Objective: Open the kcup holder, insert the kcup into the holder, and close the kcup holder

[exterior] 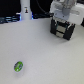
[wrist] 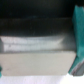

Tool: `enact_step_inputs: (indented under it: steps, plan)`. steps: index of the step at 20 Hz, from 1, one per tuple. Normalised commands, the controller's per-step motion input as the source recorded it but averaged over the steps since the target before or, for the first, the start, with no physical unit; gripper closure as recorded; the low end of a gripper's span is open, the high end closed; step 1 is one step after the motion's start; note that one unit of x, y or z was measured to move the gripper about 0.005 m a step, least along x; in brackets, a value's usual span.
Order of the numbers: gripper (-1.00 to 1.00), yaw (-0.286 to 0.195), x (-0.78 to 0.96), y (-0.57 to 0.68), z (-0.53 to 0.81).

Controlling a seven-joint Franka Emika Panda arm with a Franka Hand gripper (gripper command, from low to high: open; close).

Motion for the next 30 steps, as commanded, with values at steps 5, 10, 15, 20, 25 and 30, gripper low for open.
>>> enact_step_inputs:
  steps: [5, 10, 15, 20, 25, 30]
  plan:
    - [1.0, -0.065, 0.95, -0.37, 0.21]
    - [1.0, -0.077, 0.93, -0.42, 0.17]
    - [1.0, -0.081, 0.92, -0.45, 0.14]
    - [1.0, -0.084, 0.9, -0.47, 0.15]
    - [-1.0, -0.078, 0.64, -0.25, 0.19]
    - [-1.0, -0.105, 0.1, -0.09, 0.29]
